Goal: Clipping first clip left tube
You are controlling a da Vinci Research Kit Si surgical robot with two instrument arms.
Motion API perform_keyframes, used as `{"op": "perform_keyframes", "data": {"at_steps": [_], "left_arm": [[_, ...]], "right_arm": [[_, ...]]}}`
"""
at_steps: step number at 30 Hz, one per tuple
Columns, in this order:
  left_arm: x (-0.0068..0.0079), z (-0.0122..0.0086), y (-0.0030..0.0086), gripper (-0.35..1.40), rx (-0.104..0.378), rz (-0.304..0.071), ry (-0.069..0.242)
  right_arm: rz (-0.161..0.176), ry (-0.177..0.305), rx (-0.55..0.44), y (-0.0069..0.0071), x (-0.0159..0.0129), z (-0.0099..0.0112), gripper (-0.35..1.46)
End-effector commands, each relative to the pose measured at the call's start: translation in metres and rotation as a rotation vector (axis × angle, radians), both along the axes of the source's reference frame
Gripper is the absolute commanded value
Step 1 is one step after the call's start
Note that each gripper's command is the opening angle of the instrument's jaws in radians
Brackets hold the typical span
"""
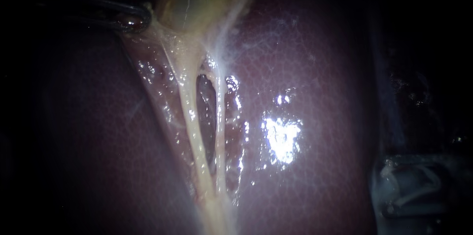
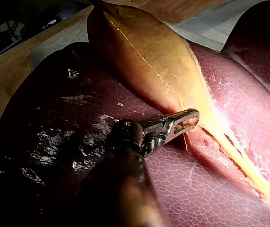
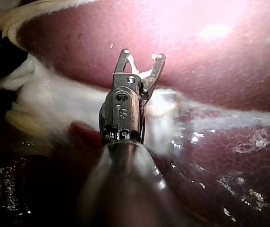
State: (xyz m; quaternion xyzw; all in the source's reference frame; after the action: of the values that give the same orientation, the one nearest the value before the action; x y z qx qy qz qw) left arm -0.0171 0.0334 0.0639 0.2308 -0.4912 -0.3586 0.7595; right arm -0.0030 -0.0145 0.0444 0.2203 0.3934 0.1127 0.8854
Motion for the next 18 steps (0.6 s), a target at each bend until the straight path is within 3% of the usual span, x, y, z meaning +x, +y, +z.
{"op": "perform_keyframes", "data": {"at_steps": [1, 10, 18], "left_arm": [[0.0, 0.0, 0.0, -0.35, 0.0, 0.0, 0.0], [-0.0001, 0.0001, -0.0002, -0.35, -0.001, -0.001, 0.001], [-0.0001, 0.0001, -0.0002, -0.35, -0.001, -0.001, 0.001]], "right_arm": [[0.0, 0.0, 0.0, 0.0, 0.0, 0.0, 0.48], [0.006, 0.021, 0.019, 0.0004, 0.0024, -0.0003, 0.5], [0.048, 0.064, 0.045, 0.0013, 0.0061, -0.0005, 0.5]]}}
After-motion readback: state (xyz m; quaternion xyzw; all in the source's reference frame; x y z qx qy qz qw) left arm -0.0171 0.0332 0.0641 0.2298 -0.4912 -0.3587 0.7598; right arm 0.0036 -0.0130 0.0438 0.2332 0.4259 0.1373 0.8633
